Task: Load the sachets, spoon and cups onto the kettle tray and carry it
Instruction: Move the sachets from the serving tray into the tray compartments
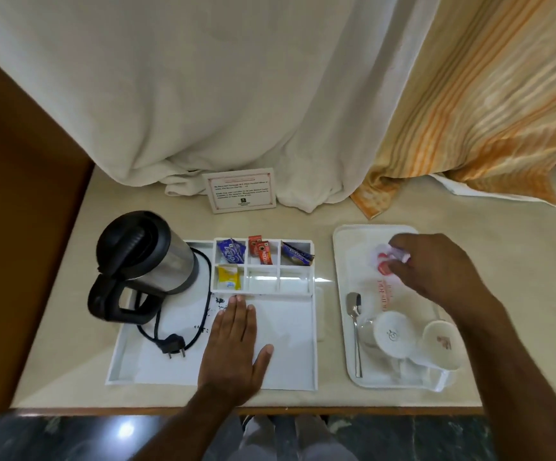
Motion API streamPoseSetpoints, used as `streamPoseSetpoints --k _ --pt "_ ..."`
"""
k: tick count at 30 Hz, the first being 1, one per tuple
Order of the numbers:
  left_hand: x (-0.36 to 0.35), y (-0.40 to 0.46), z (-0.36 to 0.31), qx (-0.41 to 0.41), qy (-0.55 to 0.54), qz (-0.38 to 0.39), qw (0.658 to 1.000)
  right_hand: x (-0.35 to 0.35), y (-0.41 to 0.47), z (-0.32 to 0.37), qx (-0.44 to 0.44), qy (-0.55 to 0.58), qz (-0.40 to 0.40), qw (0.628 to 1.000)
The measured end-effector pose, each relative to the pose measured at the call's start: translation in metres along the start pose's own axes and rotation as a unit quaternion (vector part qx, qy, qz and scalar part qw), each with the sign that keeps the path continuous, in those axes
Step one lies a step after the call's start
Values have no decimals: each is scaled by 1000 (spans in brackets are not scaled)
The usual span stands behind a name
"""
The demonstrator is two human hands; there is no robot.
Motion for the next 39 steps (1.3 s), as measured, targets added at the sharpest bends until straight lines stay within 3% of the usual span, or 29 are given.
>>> streamPoseSetpoints --k 2,4,12,21,32,39 --pt "3 -2 1 0 2 -9 1000 4 -11 52 50 89 10 995" --pt "3 -3 1 -2 7 -5 1000 -4 -22 100 102 104 9 989" --pt "2 -2 2 -2 2 -4 1000 -84 -37 214 194 -79 -35 977" --pt "-1 -3 4 13 3 6 1000 -104 -38 199 137 -43 -45 989" --pt "1 -2 2 12 16 17 1000 -112 -52 198 172 -103 -100 975" --pt "2 -2 3 16 9 11 1000 -118 -44 200 183 -119 -76 973"
Point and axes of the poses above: each hand's wrist, its own y-axis towards the middle knuckle, its own x-axis out of the back of the hand, z = x × y, the point moved 8 cm from there along y, towards the middle knuckle, and after that the axes turned 15 degrees about -x, right-handed, at the moved point
